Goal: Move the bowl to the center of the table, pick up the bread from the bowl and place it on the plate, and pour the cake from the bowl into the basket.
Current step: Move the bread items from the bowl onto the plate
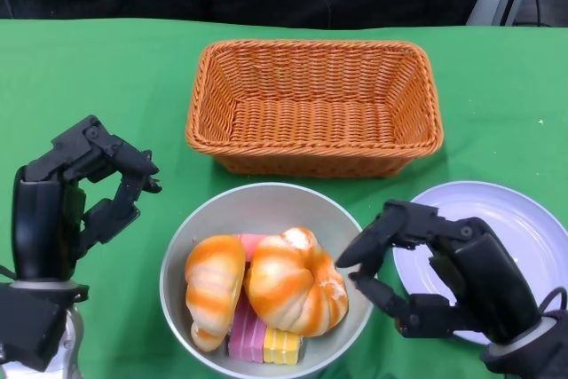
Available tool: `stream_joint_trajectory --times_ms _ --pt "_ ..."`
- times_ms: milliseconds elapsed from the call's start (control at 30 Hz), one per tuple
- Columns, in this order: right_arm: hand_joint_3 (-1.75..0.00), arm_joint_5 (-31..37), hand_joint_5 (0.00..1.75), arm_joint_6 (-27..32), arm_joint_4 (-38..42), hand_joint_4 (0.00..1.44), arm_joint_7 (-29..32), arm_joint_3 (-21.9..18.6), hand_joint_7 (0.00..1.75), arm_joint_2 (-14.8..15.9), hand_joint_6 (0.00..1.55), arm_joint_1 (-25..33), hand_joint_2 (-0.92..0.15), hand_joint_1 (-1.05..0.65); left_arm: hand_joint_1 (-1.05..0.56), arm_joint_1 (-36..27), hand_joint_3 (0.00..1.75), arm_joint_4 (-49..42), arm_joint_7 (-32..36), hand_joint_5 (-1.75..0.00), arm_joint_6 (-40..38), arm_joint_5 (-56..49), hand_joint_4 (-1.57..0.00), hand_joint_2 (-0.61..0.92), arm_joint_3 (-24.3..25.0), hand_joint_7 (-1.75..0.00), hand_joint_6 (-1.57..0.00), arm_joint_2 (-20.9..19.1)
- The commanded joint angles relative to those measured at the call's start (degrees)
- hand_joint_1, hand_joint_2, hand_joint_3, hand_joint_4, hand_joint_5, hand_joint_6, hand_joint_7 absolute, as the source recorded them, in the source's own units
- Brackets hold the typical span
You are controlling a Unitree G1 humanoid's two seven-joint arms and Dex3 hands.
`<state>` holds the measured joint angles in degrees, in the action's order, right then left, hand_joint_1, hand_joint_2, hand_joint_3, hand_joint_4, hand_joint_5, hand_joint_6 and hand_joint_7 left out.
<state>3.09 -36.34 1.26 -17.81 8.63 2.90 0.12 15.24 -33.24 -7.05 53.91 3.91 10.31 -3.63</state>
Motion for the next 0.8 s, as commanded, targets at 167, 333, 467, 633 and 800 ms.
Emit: stream_joint_trajectory --times_ms 167,333,467,633,800 --pt "-0.06 9.63 0.89 -4.81 -2.94 0.69 2.76 0.87 0.59 3.59 0.72 -3.05 -0.85 -0.35 -0.07 1.14 0.44 -1.24 3.29 -1.47 1.09 -2.35 -0.82 0.89 0.64 -1.42 -0.76 -1.00" --pt "0.00 13.35 0.72 -7.94 -2.14 0.67 4.04 2.05 0.41 4.85 0.71 -6.68 -0.84 -0.45 -0.08 1.58 0.43 -1.77 4.10 -1.47 1.25 -2.74 -0.82 0.90 0.37 -1.43 -0.75 -0.95" --pt "0.00 19.32 0.66 -8.16 -2.63 0.63 6.75 2.33 0.30 5.31 0.71 -8.30 -0.85 -0.55 -0.09 1.82 0.39 -2.08 4.28 -1.47 1.32 -2.55 -0.82 0.91 0.23 -1.42 -0.76 -0.88" --pt "0.00 25.90 0.63 -9.79 -2.39 0.60 11.94 2.90 0.20 5.10 0.73 -10.48 -0.84 -0.61 -0.08 1.80 0.39 -1.81 4.90 -1.46 1.11 -3.09 -0.81 0.92 0.28 -1.43 -0.76 -0.83" --pt "0.00 31.79 0.55 -9.70 -2.17 0.60 15.51 4.35 0.12 5.24 0.76 -13.22 -0.83 -0.66 -0.10 1.35 0.38 -0.80 4.92 -1.45 -0.24 -2.30 -0.82 0.92 0.07 -1.40 -0.75 -0.42"
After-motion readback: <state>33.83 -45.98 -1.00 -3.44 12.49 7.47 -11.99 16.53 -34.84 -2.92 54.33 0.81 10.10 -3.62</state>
